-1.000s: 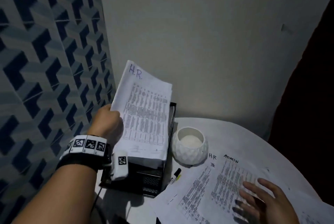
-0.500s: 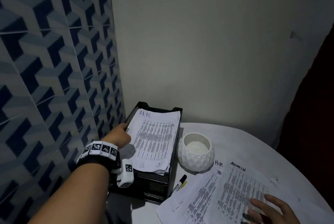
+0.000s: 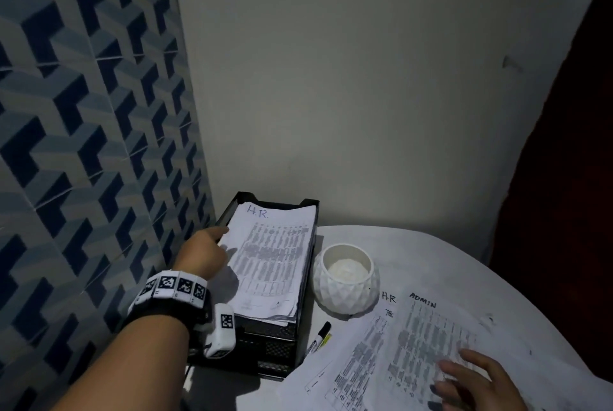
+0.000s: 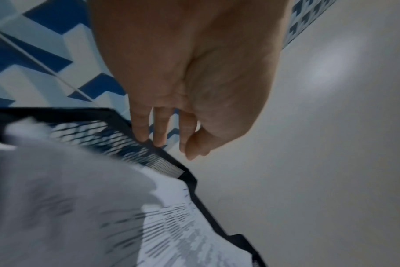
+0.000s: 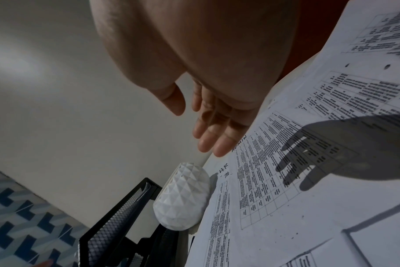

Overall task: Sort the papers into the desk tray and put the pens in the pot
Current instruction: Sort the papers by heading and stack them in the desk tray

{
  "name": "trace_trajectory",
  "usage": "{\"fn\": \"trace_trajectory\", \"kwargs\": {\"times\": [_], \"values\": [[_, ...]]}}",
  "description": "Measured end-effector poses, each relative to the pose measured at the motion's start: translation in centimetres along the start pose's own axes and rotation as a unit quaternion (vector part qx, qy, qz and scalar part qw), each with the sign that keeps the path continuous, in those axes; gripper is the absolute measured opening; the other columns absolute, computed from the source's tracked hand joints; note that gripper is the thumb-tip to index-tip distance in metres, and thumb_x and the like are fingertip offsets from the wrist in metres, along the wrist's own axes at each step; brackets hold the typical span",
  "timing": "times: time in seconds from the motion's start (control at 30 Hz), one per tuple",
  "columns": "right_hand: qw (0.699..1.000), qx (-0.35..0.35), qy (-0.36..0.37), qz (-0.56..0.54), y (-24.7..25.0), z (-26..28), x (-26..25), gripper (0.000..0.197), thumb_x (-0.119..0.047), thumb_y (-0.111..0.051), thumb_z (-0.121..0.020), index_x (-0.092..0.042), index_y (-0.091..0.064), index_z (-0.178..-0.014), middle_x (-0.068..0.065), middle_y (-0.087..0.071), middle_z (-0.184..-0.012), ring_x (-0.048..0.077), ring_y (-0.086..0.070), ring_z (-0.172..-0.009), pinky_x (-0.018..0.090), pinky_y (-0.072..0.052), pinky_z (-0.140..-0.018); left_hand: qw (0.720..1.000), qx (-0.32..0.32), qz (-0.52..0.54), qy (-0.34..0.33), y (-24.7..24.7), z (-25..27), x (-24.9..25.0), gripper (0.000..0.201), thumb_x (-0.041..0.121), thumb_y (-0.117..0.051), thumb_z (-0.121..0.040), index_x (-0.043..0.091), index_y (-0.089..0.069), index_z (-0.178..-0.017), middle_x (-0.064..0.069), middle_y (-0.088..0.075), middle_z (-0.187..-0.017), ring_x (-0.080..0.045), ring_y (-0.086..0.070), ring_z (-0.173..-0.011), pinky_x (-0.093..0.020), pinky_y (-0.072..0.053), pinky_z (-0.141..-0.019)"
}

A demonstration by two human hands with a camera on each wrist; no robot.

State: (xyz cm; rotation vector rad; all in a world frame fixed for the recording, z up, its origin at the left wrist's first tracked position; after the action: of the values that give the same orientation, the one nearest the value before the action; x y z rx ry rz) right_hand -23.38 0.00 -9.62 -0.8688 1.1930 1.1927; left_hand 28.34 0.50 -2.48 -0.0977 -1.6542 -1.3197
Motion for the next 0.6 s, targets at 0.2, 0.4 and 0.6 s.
{"fn": "trace_trajectory", "kwargs": {"times": [0.2,0.4,0.6], "values": [[0.982,0.014,-0.184,-0.041,2.5,-3.4,2.9,0.018,-0.006,-0.069,-0.097,-0.015,-0.06,-0.11,0.03,-0.067,-0.096,0.039,-0.062,-0.079,0.044,-0.052,-0.07,0.982,0.036,0.151,-0.108,0.2,3.5,7.4,0.033,0.008,-0.066,-0.094,0.018,-0.07,-0.126,-0.006,-0.069,-0.129,-0.022,-0.063,-0.12,-0.037,-0.046,-0.103],[0.984,0.079,-0.154,0.048,7.9,-4.7,5.6,0.011,-0.008,-0.056,-0.102,-0.016,-0.061,-0.108,0.021,-0.063,-0.092,0.038,-0.065,-0.08,0.043,-0.052,-0.074,0.97,-0.085,0.164,-0.16,-5.1,9.8,12.1,0.014,0.013,-0.069,-0.093,0.025,-0.077,-0.095,0.004,-0.079,-0.099,-0.019,-0.074,-0.093,-0.033,-0.05,-0.08],[0.941,0.039,-0.17,0.29,10.9,-5.7,10.1,0.037,-0.025,-0.068,-0.095,0.001,-0.059,-0.12,0.015,-0.065,-0.1,0.025,-0.06,-0.079,0.022,-0.046,-0.062,0.963,-0.166,0.084,-0.196,-10.9,14.4,13.6,0.009,0.022,-0.074,-0.09,0.03,-0.077,-0.092,0.014,-0.078,-0.086,-0.011,-0.073,-0.088,-0.034,-0.055,-0.09]]}}
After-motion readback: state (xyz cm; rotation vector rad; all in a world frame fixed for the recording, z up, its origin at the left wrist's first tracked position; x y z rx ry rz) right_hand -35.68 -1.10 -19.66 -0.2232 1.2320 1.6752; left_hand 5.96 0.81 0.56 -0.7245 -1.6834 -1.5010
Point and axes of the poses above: each hand's wrist, its own z-axis away from the middle knuckle, its own y-axis out of the back of the hand, x = y × z, the point moved 7 cm from there along -z, towards the middle knuckle
